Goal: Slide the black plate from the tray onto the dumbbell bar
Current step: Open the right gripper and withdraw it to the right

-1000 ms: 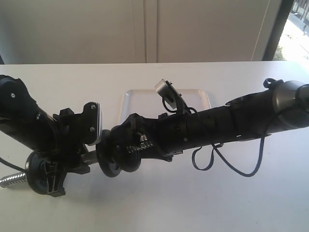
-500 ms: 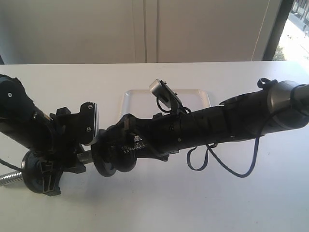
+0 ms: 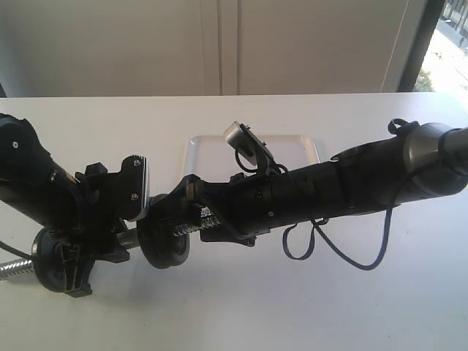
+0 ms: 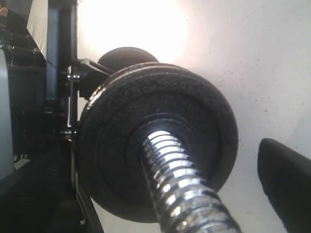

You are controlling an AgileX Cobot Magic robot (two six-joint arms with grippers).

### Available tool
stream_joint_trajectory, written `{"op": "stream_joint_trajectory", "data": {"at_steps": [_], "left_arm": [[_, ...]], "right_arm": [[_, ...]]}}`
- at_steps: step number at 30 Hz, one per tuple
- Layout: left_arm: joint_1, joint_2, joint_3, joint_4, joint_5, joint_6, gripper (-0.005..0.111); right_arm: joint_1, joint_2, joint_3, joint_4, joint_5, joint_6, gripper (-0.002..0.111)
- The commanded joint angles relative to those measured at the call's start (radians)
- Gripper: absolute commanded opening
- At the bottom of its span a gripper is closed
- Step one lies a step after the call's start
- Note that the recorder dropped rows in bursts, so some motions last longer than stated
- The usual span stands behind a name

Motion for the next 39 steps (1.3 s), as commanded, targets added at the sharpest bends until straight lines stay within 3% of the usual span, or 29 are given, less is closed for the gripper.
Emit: {"op": "stream_joint_trajectory", "data": {"at_steps": [1,16,33,36,38,39], "left_arm": [[-0.013,-0.043,-0.027,-0.127,-0.086,-0.016,0.0],[-0.013,-0.043,-0.027,-0.127,-0.086,-0.016,0.0],[-0.013,-0.043,-0.027,-0.127,-0.086,-0.016,0.0],[-0.013,-0.043,-0.027,-0.127,-0.086,-0.016,0.0],[-0.013,-0.043,-0.027,-0.127,-0.086,-0.018,0.0],[-0.013,-0.043,-0.027,-0.127,-0.086,-0.018,0.0]], "right_arm": [[0.025,-0.011,-0.01,0.008,0.086,-0.013,0.105],[-0.084,-0.014,-0.01,-0.127,0.141,0.027,0.105],[-0.171,-0.014,-0.01,-0.424,0.146,0.205,0.105],[-0.175,-0.014,-0.01,-0.469,0.164,0.216,0.095],[-0.181,-0.014,-0.01,-0.488,0.197,0.216,0.077],[-0.185,-0.014,-0.01,-0.493,0.21,0.216,0.063]]}}
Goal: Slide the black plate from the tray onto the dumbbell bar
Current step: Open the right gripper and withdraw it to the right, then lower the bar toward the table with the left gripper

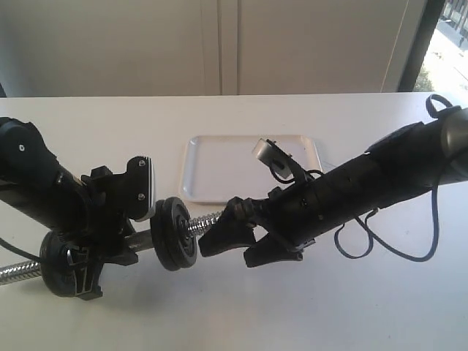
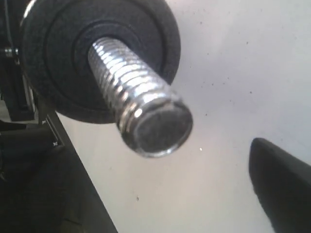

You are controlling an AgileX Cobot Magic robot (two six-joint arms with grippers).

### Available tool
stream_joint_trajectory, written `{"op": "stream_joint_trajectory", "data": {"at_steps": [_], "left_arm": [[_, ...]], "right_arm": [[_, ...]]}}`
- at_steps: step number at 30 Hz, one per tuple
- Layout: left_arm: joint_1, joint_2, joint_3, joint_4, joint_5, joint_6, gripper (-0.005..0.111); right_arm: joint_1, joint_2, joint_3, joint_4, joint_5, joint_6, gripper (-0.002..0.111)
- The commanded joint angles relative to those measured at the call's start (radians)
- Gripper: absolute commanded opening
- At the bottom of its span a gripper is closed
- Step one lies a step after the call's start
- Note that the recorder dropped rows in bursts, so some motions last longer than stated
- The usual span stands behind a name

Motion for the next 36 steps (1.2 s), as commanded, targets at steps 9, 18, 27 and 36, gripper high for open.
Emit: {"op": "stream_joint_trajectory", "data": {"at_steps": [9,18,27,36], "left_arm": [[-0.005,-0.049,-0.031,-0.081,-0.042,-0.015,0.0],[-0.005,-0.048,-0.031,-0.095,-0.02,-0.015,0.0],[-0.005,-0.048,-0.031,-0.097,-0.024,-0.008,0.0],[-0.005,-0.018,-0.031,-0.132,-0.024,-0.008,0.0]], "right_arm": [[-0.048,-0.054,-0.002,-0.041,0.075,-0.024,0.0],[-0.052,-0.33,0.007,-0.028,0.094,-0.011,0.0],[-0.052,-0.718,0.042,-0.391,0.098,0.281,0.0],[-0.052,-1.017,0.128,-0.737,0.057,0.54,0.0]]}}
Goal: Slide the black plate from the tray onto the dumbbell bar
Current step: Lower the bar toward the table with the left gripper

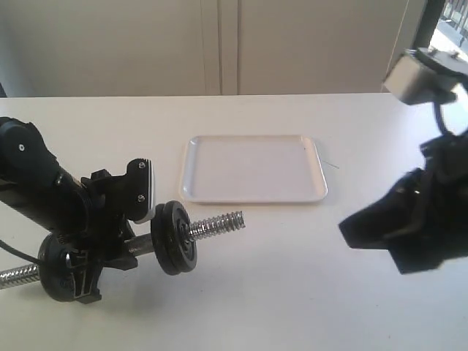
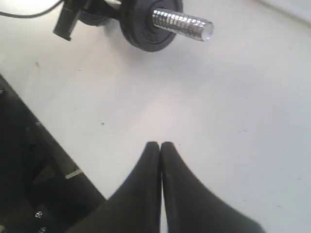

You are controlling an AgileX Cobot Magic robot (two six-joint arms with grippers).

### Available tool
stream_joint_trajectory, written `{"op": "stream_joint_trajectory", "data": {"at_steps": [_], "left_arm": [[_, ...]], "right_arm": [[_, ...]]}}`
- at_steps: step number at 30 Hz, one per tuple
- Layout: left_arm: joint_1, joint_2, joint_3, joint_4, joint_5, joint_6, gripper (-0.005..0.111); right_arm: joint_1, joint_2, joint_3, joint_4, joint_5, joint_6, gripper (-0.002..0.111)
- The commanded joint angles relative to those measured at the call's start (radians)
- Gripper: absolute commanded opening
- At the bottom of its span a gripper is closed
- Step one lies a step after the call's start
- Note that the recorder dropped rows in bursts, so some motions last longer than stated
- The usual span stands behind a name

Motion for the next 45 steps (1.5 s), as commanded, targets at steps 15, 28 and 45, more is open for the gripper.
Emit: {"op": "stream_joint_trajectory", "data": {"at_steps": [15,28,45], "left_arm": [[-0.005,0.058,-0.031,-0.151,-0.041,-0.004,0.0],[-0.005,0.058,-0.031,-0.134,-0.005,-0.004,0.039],[-0.005,0.149,-0.031,-0.079,0.012,-0.008,0.046]], "right_arm": [[-0.008,-0.201,0.115,-0.09,-0.12,0.063,0.0],[-0.008,-0.201,0.115,-0.098,-0.125,0.069,0.0],[-0.008,-0.201,0.115,-0.098,-0.125,0.069,0.0]]}}
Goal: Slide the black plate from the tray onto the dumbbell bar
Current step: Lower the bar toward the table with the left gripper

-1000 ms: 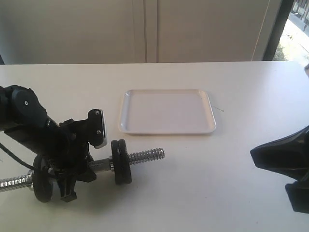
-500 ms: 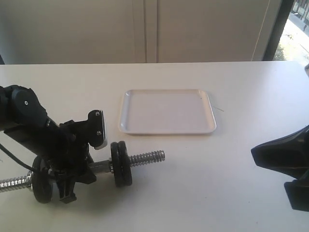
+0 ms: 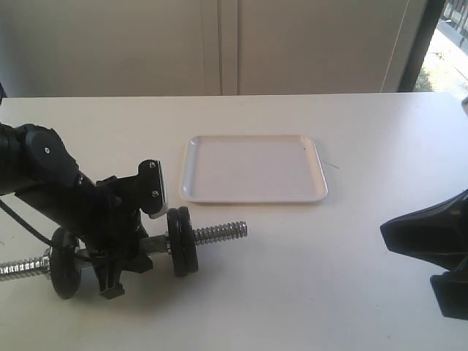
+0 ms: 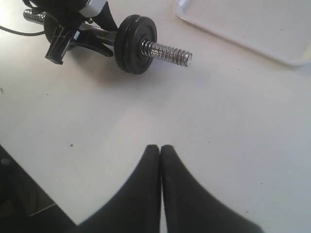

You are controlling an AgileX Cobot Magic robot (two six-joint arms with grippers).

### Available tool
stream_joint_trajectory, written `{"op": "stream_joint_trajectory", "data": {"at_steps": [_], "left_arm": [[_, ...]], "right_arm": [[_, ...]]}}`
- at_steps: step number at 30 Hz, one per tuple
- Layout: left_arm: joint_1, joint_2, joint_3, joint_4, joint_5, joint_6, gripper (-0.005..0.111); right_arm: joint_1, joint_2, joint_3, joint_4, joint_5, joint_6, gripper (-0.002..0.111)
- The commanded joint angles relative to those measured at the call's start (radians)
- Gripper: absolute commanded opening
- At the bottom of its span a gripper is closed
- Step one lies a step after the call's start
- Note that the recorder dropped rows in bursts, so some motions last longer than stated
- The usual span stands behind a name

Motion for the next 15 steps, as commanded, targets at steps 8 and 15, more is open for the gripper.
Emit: {"op": "stream_joint_trajectory", "data": {"at_steps": [8,15], "left_arm": [[-0.003,0.035,0.004,0.073,0.06,-0.008,0.033],[-0.003,0.027,-0.018,0.073,0.143,-0.058,0.0]], "right_arm": [[-0.008,-0.005,0.003,-0.008,-0.01,0.005,0.0],[-0.008,-0.005,0.003,-0.008,-0.018,0.005,0.0]]}}
